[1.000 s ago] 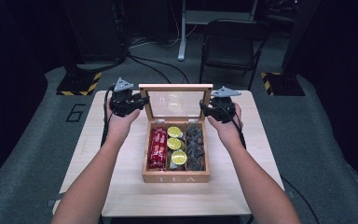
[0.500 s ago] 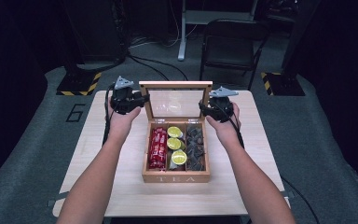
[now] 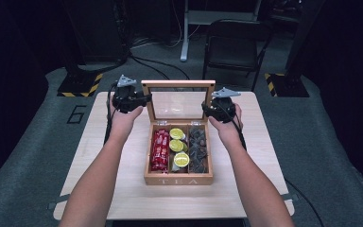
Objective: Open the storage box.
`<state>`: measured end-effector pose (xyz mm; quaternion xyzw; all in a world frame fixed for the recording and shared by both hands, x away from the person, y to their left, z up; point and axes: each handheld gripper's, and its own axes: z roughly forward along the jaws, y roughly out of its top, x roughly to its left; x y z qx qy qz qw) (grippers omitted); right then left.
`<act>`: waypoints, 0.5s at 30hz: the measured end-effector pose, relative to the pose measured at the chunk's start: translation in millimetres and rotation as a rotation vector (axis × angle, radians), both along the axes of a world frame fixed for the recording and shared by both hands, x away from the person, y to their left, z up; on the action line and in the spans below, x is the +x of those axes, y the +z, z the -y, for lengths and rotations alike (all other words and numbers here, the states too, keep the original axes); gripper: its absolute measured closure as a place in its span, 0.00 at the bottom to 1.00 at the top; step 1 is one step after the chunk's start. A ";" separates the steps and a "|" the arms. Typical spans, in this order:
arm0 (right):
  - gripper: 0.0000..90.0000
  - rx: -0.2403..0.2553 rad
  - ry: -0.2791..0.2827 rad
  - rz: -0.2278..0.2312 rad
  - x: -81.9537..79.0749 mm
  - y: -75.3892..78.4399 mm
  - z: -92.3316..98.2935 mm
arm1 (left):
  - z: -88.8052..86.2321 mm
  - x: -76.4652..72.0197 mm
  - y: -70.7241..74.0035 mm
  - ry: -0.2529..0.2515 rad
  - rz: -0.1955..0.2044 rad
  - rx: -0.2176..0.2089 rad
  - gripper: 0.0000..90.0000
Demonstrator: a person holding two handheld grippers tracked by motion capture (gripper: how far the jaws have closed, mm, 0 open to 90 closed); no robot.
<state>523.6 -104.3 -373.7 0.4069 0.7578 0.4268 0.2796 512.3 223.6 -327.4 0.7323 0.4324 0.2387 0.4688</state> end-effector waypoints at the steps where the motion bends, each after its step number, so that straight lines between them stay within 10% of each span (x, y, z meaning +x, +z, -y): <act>1: 0.65 0.001 -0.001 0.000 0.4 -0.4 -0.3 | -0.1 0.3 0.0 0.000 -0.002 -0.002 0.71; 15: 0.68 0.011 -0.012 -0.031 3.3 -11.1 1.5 | 0.4 3.2 0.7 0.005 -0.015 -0.013 0.71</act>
